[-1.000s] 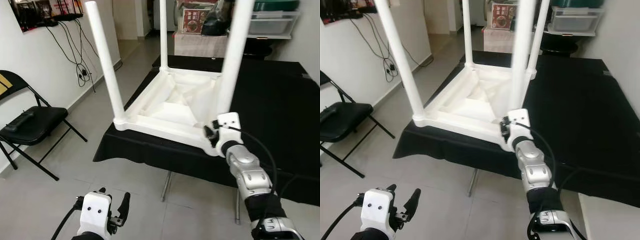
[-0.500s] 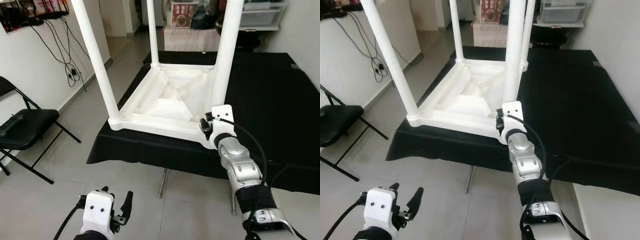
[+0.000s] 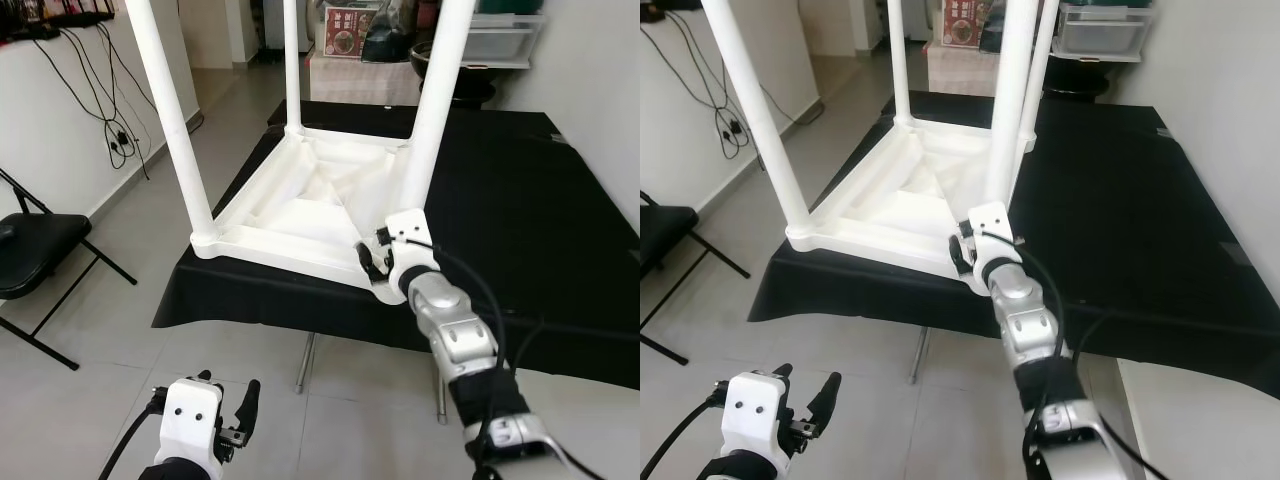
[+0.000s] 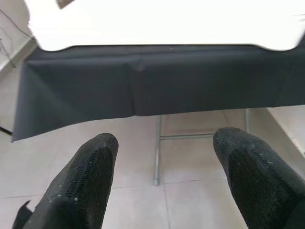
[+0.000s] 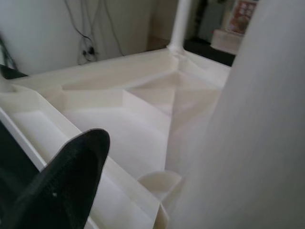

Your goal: Building children table

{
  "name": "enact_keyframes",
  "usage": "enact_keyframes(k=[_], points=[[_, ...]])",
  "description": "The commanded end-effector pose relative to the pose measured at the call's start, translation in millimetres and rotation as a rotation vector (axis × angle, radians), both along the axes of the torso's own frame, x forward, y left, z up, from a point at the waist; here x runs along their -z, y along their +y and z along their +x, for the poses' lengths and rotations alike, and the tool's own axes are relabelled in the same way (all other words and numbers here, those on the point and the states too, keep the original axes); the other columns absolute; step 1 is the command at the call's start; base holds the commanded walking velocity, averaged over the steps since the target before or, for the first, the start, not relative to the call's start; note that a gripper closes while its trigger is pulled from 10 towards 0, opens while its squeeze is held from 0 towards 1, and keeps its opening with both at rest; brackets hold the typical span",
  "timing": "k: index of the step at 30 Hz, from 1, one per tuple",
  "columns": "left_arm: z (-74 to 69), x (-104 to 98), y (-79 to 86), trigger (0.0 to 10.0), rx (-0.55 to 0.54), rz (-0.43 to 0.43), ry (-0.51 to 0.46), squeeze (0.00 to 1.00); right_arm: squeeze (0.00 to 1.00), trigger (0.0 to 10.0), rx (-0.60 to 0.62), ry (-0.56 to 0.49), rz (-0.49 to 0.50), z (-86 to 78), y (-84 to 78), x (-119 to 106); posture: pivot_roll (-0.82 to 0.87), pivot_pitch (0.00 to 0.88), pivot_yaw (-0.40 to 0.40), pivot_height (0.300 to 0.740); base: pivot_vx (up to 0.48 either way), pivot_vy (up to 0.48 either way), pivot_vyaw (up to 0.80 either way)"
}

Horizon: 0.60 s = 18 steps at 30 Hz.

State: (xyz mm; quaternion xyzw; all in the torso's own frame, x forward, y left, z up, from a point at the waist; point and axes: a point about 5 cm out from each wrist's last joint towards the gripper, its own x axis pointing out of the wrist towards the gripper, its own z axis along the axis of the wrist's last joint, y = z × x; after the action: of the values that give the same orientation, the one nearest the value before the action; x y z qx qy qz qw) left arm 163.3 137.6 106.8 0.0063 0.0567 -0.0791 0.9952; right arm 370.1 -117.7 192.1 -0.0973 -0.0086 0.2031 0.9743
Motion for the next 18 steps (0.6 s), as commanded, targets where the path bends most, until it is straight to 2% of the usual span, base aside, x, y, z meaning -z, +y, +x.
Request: enact_keyframes(k=[1,2,3,4,6,7,8,10,11,12,13,14,18], points=[[-1.6,-1.0,0.1,10.0,0.006,-0.004,0.007,0.00,0.28,10.0,-0.181,-0.029,0.008,-3.2,21.5,-6.9,0.08,0.082,-0.028,0.740,0.000,0.000,0.00],[-2.1,-2.1,-0.9,10.0,0.021,-0.010,0.004,0.00,0.00,10.0,-0.270,-0.034,-0.016,-2.7,25.1,-10.4,0.09,0.085,-0.031,0.740,0.000,0.000,0.00],[-2.1,-2.1,-0.9,10.0,0.021,-0.010,0.004,0.00,0.00,10.0,-0.270,-0.034,-0.016,-2.7,25.1,-10.4,0.09,0.085,-0.031,0.740,0.000,0.000,0.00],[-3.5,-4.4,-3.1,10.0,0.045,-0.024,-0.005,0.00,0.00,10.0,-0.332,-0.041,-0.088,0.1,25.6,-11.6,0.10,0.093,-0.040,0.740,0.000,0.000,0.00],[-3.5,-4.4,-3.1,10.0,0.045,-0.024,-0.005,0.00,0.00,10.0,-0.332,-0.041,-0.088,0.1,25.6,-11.6,0.10,0.093,-0.040,0.740,0.000,0.000,0.00],[-4.6,-6.1,-4.6,10.0,0.063,-0.035,-0.011,0.00,0.00,10.0,-0.370,-0.044,-0.141,1.9,25.3,-12.3,0.10,0.093,-0.040,0.740,0.000,0.000,0.00],[-8.1,-13.9,-7.3,10.0,0.106,-0.052,-0.033,0.00,0.00,10.0,-0.419,-0.038,-0.181,7.3,22.8,-18.8,0.12,0.148,-0.047,0.740,0.000,0.000,0.00],[-8.1,-13.9,-7.3,10.0,0.106,-0.052,-0.033,0.00,0.00,10.0,-0.419,-0.038,-0.181,7.3,22.8,-18.8,0.12,0.148,-0.047,0.740,0.000,0.000,0.00],[-10.7,-20.1,-8.7,10.0,0.140,-0.063,-0.051,0.00,0.00,10.0,-0.454,-0.030,-0.198,11.9,20.8,-24.6,0.12,0.156,-0.047,0.740,0.000,0.000,0.00],[-15.6,-27.5,-9.0,10.0,0.166,-0.115,-0.062,0.00,0.00,10.0,-0.481,-0.017,-0.205,17.4,18.4,-31.6,0.13,0.207,-0.045,0.740,0.000,0.000,0.00],[-15.6,-27.5,-9.0,10.0,0.166,-0.115,-0.062,0.00,0.00,10.0,-0.481,-0.017,-0.205,17.4,18.4,-31.6,0.13,0.207,-0.045,0.740,0.000,0.000,0.00],[-22.4,-37.2,-9.1,10.0,0.177,-0.187,-0.071,0.00,0.00,10.0,-0.492,0.000,-0.206,23.3,14.2,-39.7,0.13,0.224,-0.044,0.740,0.000,0.000,0.00],[-27.0,-45.7,-11.0,10.0,0.173,-0.227,-0.081,0.00,0.00,10.0,-0.485,0.043,-0.177,26.4,4.4,-38.5,0.14,0.248,-0.044,0.740,0.000,0.000,0.00]])
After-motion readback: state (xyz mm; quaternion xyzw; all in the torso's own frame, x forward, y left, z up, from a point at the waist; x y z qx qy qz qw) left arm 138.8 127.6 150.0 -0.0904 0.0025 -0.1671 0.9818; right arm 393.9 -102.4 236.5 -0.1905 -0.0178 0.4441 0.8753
